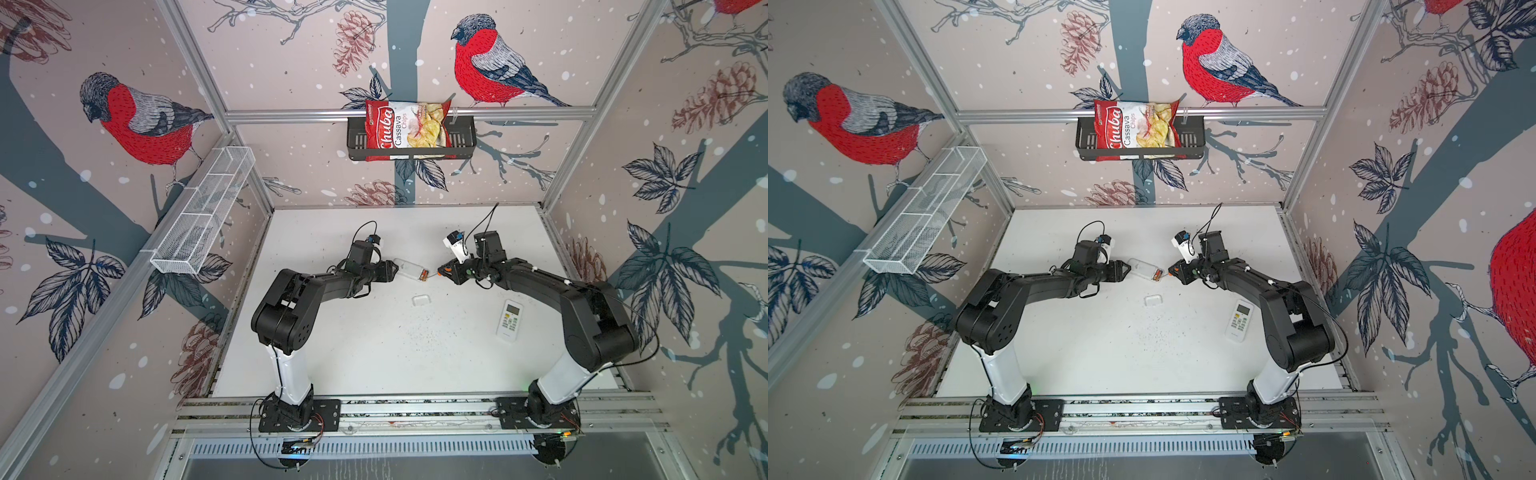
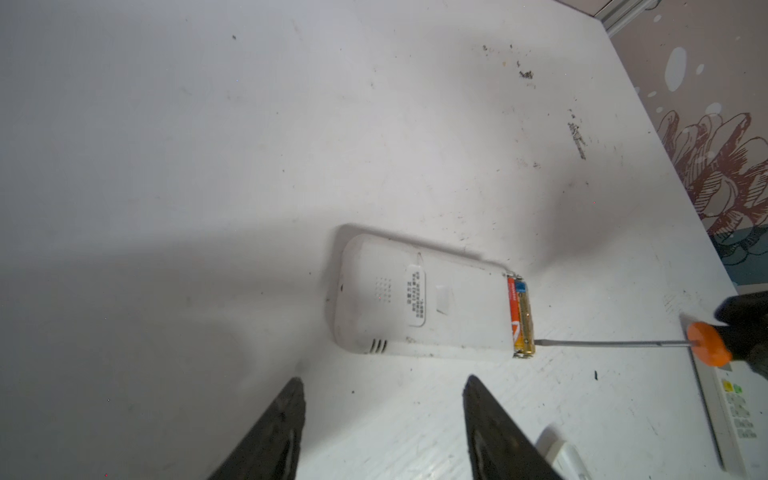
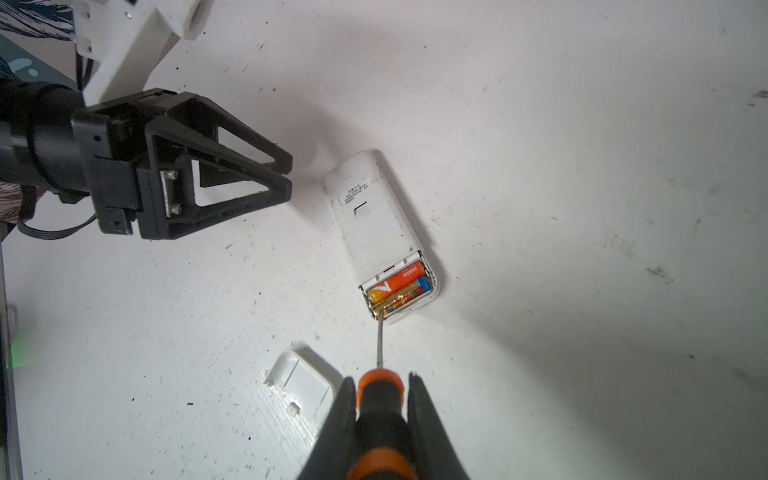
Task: Unload the batteries from the remote control
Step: 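Pry the first battery out with the screwdriver tip in the right gripper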
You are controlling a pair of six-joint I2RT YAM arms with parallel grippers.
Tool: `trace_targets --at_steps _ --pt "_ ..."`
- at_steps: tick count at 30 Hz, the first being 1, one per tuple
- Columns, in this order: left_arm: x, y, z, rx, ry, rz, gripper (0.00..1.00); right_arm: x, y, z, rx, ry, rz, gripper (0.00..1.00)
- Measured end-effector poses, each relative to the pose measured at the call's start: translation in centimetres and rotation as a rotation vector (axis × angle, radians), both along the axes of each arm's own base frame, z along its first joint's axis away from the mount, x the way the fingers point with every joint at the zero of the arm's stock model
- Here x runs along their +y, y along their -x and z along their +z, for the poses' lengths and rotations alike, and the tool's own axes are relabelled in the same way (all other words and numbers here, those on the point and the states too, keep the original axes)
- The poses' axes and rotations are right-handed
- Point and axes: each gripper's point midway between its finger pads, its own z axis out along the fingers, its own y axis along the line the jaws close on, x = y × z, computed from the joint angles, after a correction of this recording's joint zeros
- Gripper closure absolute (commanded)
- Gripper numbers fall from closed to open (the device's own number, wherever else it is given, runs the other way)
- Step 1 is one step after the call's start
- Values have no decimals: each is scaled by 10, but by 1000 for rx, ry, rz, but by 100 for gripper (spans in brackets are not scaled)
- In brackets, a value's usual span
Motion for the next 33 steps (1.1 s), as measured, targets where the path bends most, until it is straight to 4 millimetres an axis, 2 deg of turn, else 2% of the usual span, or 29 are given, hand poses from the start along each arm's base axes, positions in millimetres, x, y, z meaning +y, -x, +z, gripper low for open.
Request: trace_targets --at_steps 7,13,23,33 --pt "-10 -2 2 -9 -3 -21 36 0 -3 -2 -1 6 -6 100" --pt "-15 -11 6 -28 -16 -18 37 0 -4 -2 -6 4 -6 100" --pt "-17 -11 -3 -15 -33 -28 38 -1 -4 6 -16 -10 -22 100" --pt "-22 -11 -7 -9 -41 -42 39 -4 -4 -2 -6 9 -34 100"
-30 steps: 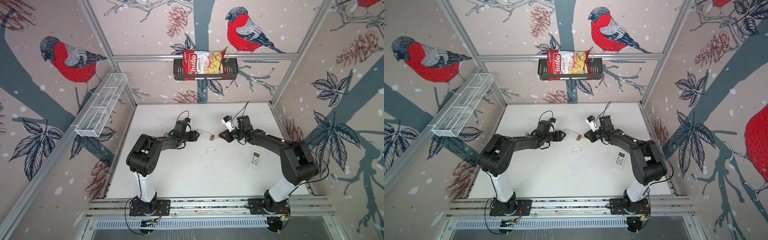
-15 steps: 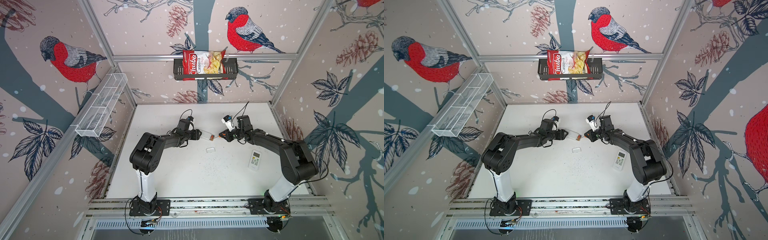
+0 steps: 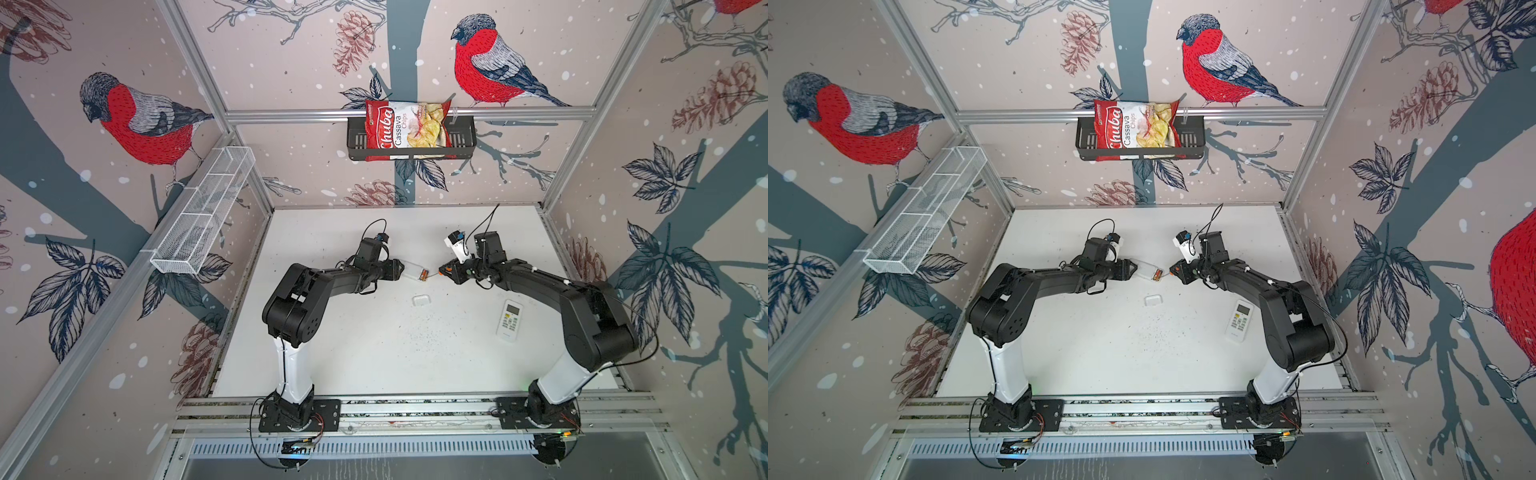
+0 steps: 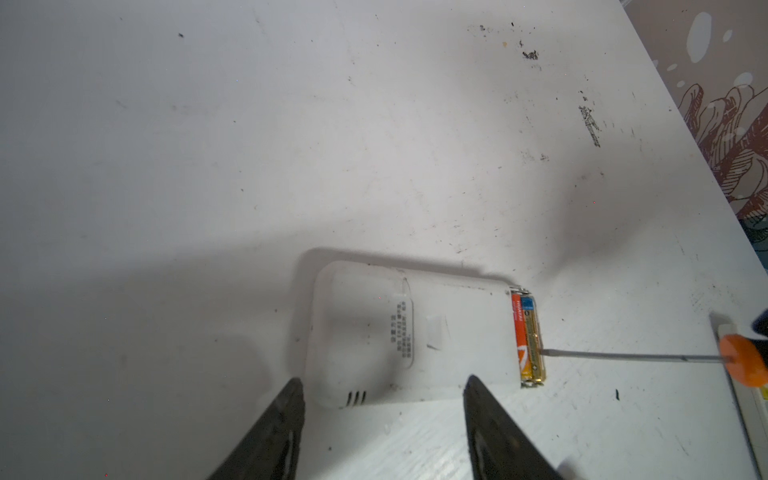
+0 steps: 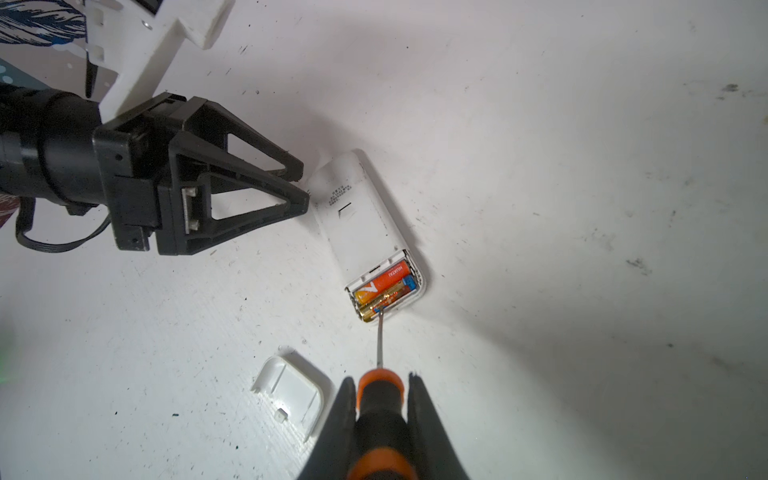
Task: Unload the batteries from the remote control
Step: 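Pry the first battery out with the screwdriver tip in the right gripper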
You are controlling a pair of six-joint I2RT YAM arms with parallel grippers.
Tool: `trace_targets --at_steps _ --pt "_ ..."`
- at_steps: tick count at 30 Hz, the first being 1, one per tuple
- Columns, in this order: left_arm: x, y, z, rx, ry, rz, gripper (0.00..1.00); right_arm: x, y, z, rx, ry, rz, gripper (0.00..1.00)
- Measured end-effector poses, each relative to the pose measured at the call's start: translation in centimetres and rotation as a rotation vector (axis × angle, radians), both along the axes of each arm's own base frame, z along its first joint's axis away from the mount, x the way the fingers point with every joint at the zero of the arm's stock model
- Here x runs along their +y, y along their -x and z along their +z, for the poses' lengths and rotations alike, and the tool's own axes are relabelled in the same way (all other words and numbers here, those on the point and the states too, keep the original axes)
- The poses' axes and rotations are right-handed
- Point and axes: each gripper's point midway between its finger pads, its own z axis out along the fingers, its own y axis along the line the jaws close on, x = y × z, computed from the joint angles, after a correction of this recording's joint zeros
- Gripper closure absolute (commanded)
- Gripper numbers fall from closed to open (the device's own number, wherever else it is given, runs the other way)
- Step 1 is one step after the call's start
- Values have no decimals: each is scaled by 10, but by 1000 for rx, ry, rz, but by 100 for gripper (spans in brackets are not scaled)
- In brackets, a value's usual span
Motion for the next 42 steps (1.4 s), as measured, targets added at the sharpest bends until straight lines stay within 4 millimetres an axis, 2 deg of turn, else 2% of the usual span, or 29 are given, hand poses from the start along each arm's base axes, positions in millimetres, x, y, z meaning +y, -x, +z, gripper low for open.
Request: trace_targets --at_steps 17,27,42 --pt "-3 -2 -14 13 -26 8 44 3 -1 -5 -7 -18 -7 100" --pt "-5 -3 -15 4 -24 7 44 6 1 -16 15 -82 -39 100" --pt "-7 -1 -15 0 -19 0 45 6 2 -16 26 -110 -62 100"
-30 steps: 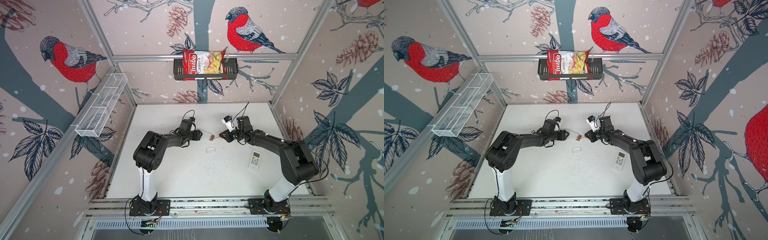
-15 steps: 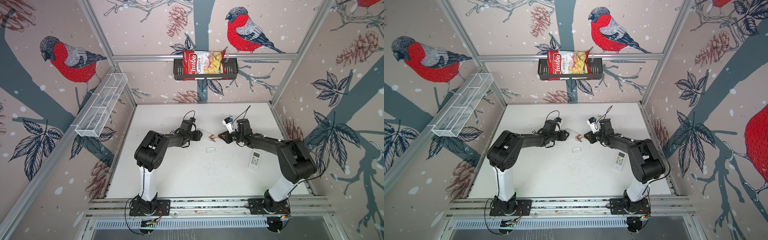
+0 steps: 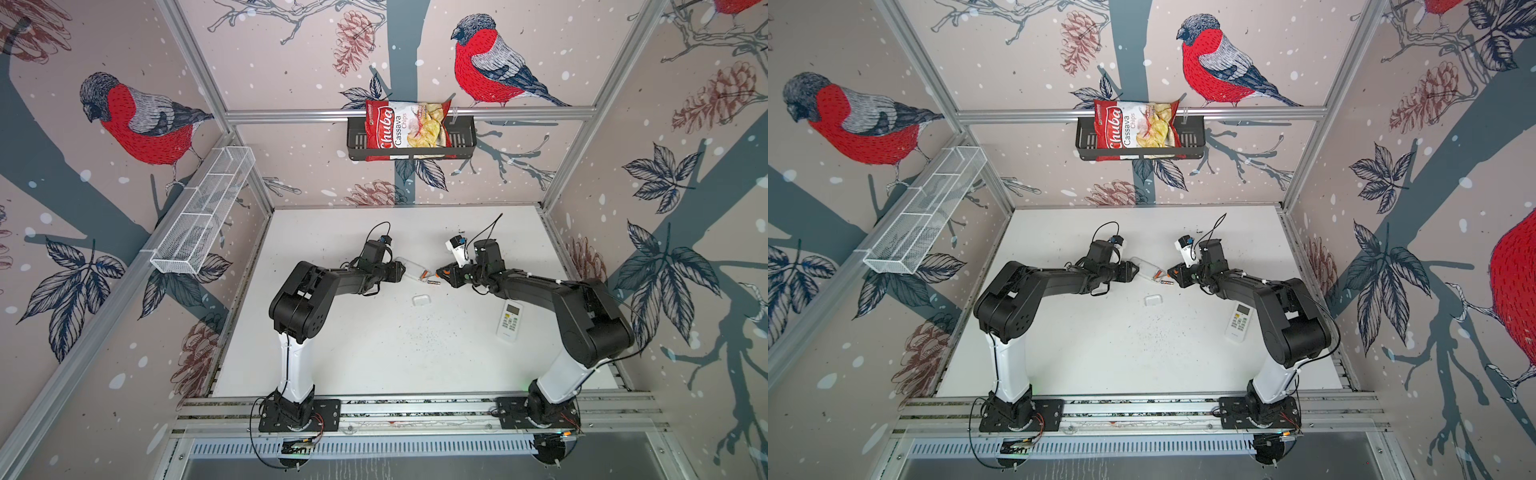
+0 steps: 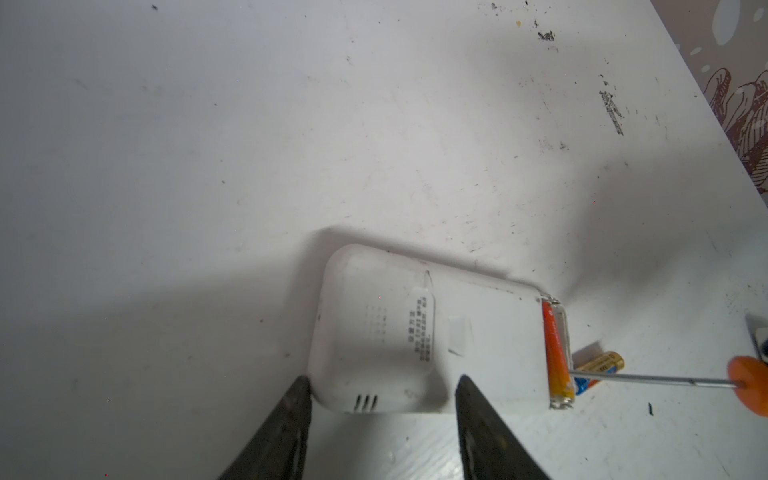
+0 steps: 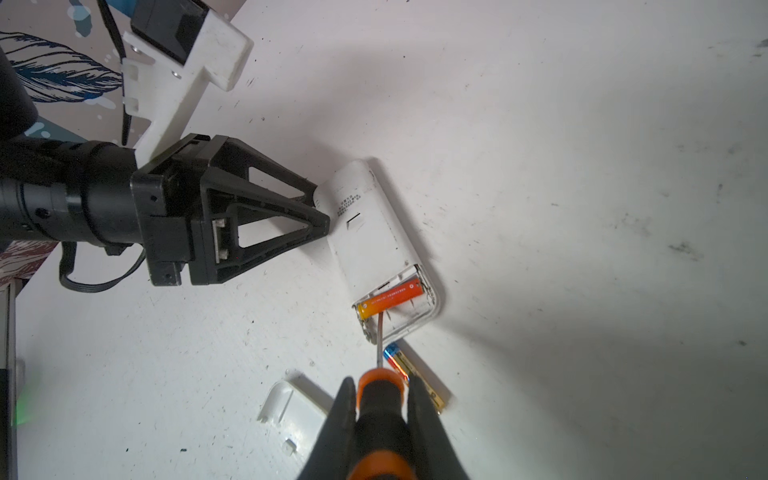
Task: Unload the batteries from the remote control
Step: 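Pry the first battery out with the screwdriver tip in the right gripper, then pry the second battery out of the slot with the screwdriver tip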
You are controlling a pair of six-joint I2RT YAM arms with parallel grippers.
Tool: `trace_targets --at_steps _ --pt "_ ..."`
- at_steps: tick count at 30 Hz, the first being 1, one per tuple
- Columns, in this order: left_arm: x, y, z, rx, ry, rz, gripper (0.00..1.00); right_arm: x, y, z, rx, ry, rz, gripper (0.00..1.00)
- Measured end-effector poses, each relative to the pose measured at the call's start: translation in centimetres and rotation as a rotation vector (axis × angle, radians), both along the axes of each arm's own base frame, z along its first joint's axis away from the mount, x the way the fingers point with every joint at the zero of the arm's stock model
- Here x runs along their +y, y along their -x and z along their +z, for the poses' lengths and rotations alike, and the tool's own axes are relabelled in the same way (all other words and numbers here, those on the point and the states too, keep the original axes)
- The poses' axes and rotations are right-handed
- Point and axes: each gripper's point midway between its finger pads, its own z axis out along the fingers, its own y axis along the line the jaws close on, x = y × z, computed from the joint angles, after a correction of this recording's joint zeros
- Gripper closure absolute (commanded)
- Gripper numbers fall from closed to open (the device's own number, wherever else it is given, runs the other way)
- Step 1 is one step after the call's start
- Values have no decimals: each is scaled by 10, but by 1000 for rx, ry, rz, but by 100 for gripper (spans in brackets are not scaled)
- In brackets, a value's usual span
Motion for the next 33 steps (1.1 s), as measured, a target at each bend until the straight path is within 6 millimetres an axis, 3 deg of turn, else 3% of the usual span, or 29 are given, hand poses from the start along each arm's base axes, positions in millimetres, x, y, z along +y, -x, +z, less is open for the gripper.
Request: trace_targets --at_steps 33 --pt "1 6 -1 -7 -9 -16 45 -8 -13 10 4 -73 -65 100"
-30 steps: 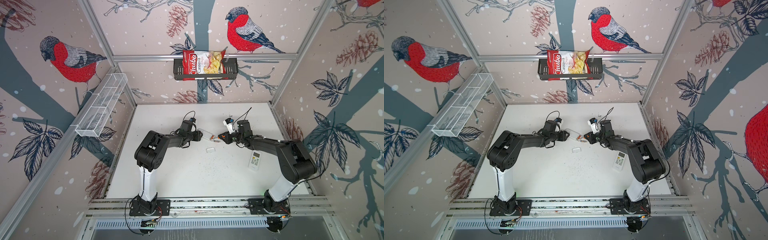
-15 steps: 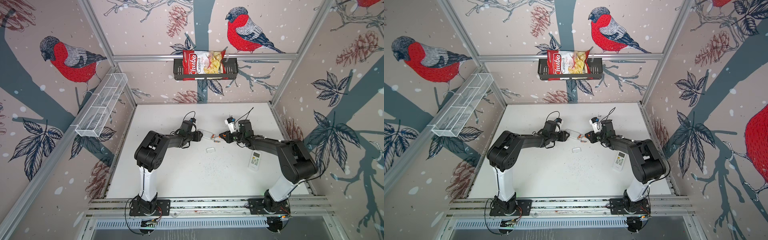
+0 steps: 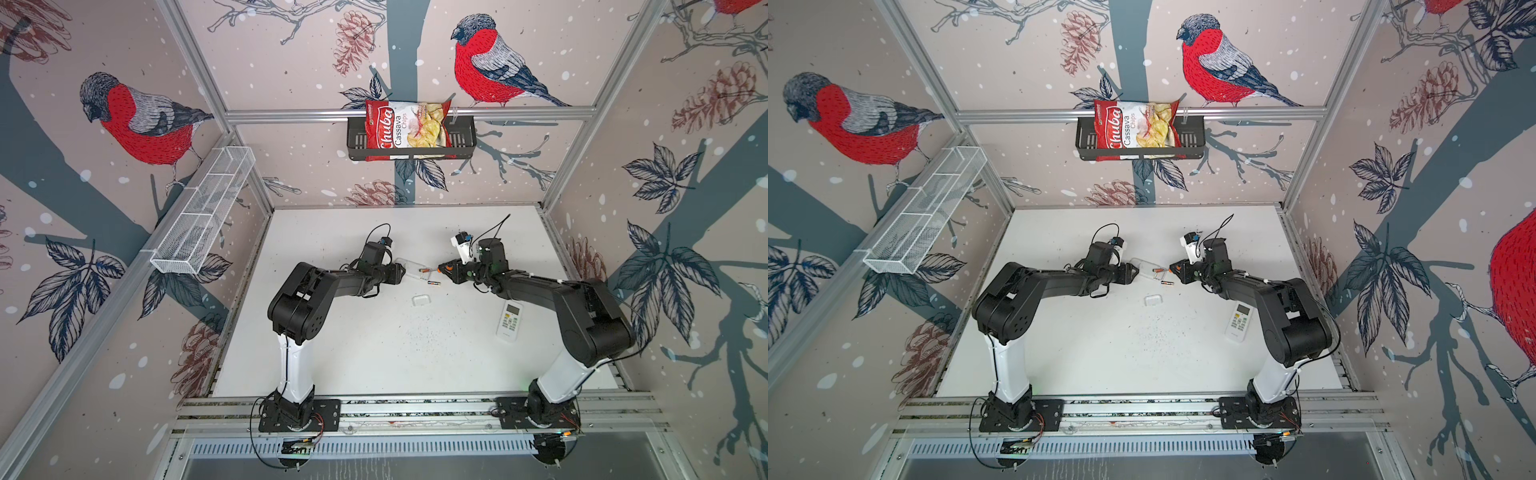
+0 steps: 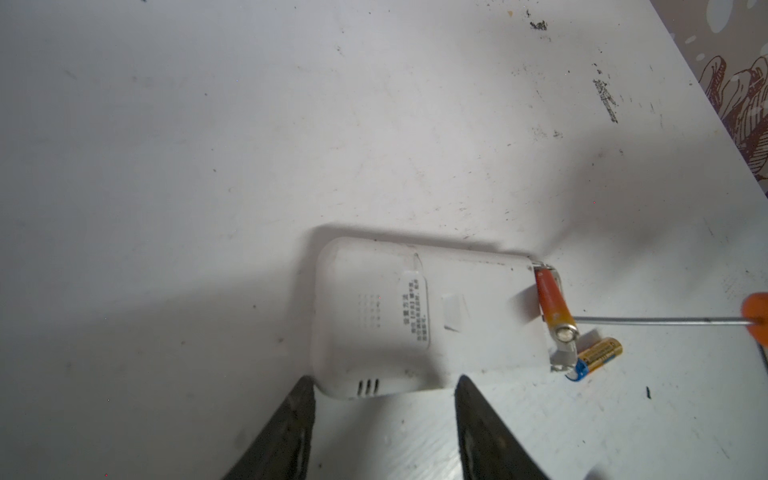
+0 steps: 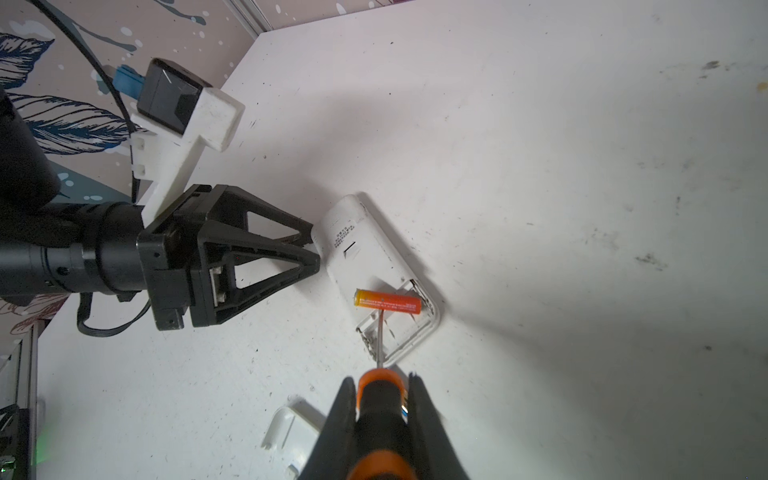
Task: Unload the batteries from the remote control
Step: 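Pry the second battery out of the slot with the screwdriver tip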
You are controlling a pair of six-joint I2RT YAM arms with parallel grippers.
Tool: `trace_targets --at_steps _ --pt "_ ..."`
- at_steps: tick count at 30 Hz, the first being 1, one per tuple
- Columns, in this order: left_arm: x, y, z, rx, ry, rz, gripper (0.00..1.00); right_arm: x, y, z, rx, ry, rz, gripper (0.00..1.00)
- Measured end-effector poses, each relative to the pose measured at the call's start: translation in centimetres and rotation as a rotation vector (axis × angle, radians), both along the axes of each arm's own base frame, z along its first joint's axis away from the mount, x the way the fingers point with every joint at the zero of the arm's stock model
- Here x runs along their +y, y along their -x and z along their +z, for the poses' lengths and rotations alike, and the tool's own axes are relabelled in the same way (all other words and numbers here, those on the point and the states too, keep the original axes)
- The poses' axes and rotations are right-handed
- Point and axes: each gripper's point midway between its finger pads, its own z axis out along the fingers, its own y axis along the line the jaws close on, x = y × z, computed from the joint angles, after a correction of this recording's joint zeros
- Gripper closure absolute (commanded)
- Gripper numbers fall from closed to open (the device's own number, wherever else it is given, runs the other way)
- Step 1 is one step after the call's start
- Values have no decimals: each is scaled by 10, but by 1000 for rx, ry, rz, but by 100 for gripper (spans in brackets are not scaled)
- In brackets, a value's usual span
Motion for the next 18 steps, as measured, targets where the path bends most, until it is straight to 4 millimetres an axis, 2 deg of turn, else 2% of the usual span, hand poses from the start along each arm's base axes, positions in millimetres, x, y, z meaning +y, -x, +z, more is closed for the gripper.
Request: trace_targets --at_steps 18 --pt "0 0 -1 -1 -1 0 45 -5 -9 8 -27 -19 -18 100"
